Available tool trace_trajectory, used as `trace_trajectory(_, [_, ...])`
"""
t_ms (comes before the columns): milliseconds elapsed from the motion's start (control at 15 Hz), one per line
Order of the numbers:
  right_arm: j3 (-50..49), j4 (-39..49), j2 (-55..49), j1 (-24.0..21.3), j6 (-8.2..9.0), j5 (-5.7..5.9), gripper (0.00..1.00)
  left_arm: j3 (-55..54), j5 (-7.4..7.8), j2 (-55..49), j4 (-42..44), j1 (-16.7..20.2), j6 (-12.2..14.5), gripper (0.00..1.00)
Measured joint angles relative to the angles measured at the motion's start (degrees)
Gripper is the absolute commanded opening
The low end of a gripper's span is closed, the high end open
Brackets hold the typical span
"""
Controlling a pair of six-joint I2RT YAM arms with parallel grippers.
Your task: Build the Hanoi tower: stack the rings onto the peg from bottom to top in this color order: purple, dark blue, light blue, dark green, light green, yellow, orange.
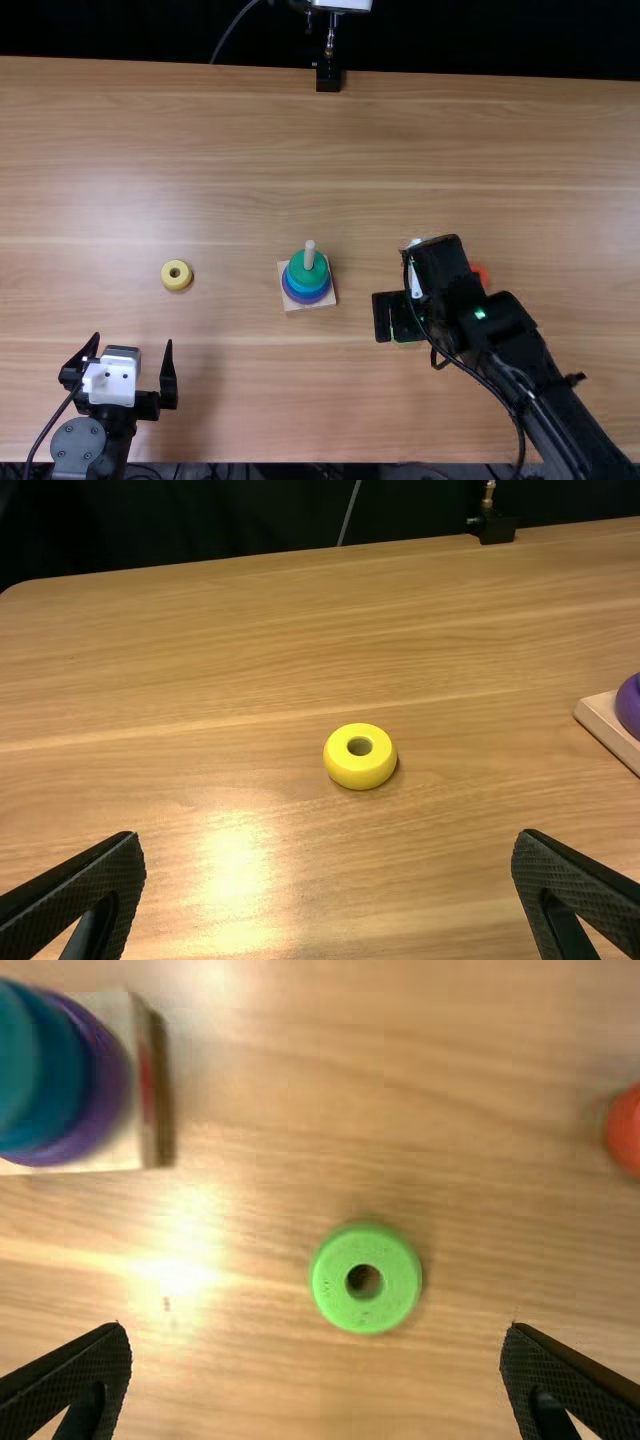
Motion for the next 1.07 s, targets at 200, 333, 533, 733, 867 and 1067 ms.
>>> trace_trajectory(200, [-2.2, 0.7, 3.9, 0.0, 0.04, 0.00, 1.00, 0.0, 0.00, 0.0, 0.0, 0.0, 0.0, 1.00])
trace_trajectory(333, [-2.9, 0.9, 4.3, 0.0, 0.15, -0.02, 1.00, 0.0, 0.00, 0.0, 0.0, 0.0, 0.0, 1.00])
trace_trajectory(533, [-3.9, 1.9, 7.6, 0.0, 0.33, -0.02, 1.00, 0.0, 0.00, 0.0, 0.0, 0.0, 0.0, 1.00])
trace_trajectory(733, [-6.4, 8.5, 8.2, 0.0, 0.39, -0.02, 1.00, 0.0, 0.02, 0.0, 0.0, 0.0, 0.0, 1.00])
trace_trajectory(867, [-6.6, 9.8, 8.5, 0.0, 0.39, 0.02, 1.00, 0.0, 0.00, 0.0, 0.0, 0.0, 0.0, 1.00])
trace_trajectory(1067, [-6.6, 10.2, 9.9, 0.0, 0.42, 0.02, 1.00, 0.0, -0.02, 0.0, 0.0, 0.0, 0.0, 1.00])
